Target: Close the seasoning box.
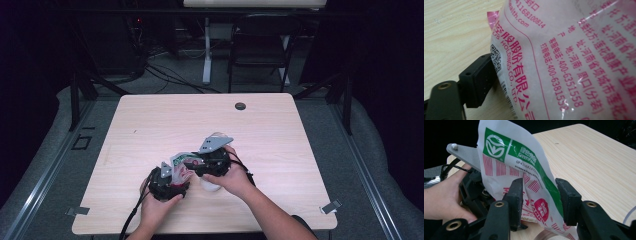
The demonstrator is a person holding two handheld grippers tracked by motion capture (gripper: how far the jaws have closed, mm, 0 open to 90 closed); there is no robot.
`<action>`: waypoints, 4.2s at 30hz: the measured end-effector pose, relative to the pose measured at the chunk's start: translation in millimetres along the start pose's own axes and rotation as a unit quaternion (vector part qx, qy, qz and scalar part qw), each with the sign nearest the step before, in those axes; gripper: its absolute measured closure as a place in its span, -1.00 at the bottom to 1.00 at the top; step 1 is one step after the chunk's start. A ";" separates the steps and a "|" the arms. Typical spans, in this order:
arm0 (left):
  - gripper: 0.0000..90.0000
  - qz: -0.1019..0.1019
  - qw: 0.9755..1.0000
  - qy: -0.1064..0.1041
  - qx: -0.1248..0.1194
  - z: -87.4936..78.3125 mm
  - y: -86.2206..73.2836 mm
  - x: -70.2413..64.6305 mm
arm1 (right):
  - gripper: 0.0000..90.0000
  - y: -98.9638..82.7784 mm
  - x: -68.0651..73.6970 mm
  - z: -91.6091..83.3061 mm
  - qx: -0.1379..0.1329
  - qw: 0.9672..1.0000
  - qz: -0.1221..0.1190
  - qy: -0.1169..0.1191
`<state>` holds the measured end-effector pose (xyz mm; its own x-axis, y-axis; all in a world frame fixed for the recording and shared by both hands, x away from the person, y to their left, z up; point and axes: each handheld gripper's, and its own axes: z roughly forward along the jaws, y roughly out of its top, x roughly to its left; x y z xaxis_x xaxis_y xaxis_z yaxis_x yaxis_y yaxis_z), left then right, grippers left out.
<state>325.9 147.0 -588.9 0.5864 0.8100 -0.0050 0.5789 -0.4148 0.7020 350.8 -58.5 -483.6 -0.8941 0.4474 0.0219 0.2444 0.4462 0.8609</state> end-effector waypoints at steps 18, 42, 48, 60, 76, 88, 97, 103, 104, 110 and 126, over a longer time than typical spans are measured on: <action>-0.22 -0.032 0.999 0.029 -0.017 -1.8 -0.2 0.9 | 0.31 -1.0 0.5 0.3 0.001 1.000 0.001 -0.003; 0.29 -0.038 0.998 0.031 -0.039 -9.3 -0.2 4.4 | 0.27 1.0 0.7 -3.2 -0.005 1.000 0.002 0.003; 0.30 -0.024 0.997 0.053 -0.042 -20.8 7.4 7.7 | 0.21 4.5 -3.4 -11.5 -0.029 0.999 0.013 0.002; 0.31 0.051 0.989 0.133 -0.031 -52.4 33.5 12.8 | 0.15 14.5 -7.9 -38.0 -0.076 0.997 0.019 0.000; 0.31 0.135 0.984 0.114 -0.018 -63.5 53.9 16.4 | 0.09 16.9 0.3 -54.2 -0.082 0.996 -0.019 -0.009; 0.31 0.170 0.980 0.101 -0.011 -51.0 48.7 5.2 | 0.04 6.9 10.3 -48.3 -0.038 0.998 -0.057 -0.018; 0.31 0.191 0.976 0.108 -0.010 -48.2 49.0 -2.4 | 0.06 4.4 14.2 -49.5 -0.039 0.997 -0.062 -0.024; 0.31 0.200 0.973 0.113 -0.006 -46.6 48.0 -3.9 | 0.17 3.0 12.0 -49.1 -0.035 0.998 -0.052 -0.013; 0.31 0.202 0.972 0.116 -0.006 -46.9 47.8 -4.3 | 0.18 3.3 12.1 -49.4 -0.035 0.998 -0.053 -0.011; 0.32 0.218 0.968 0.128 -0.009 -48.7 48.0 -7.9 | 0.13 4.6 16.4 -48.8 -0.037 0.997 -0.070 -0.001; 0.32 0.254 0.955 0.154 -0.018 -50.5 47.3 -15.4 | 0.78 1.7 19.6 -44.3 -0.008 0.998 -0.051 0.031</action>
<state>315.6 135.9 -519.6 0.5882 0.5945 0.5483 0.2410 -0.7760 0.5828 317.0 -83.3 -459.1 -0.9352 0.3523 -0.0355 0.1454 0.4736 0.8686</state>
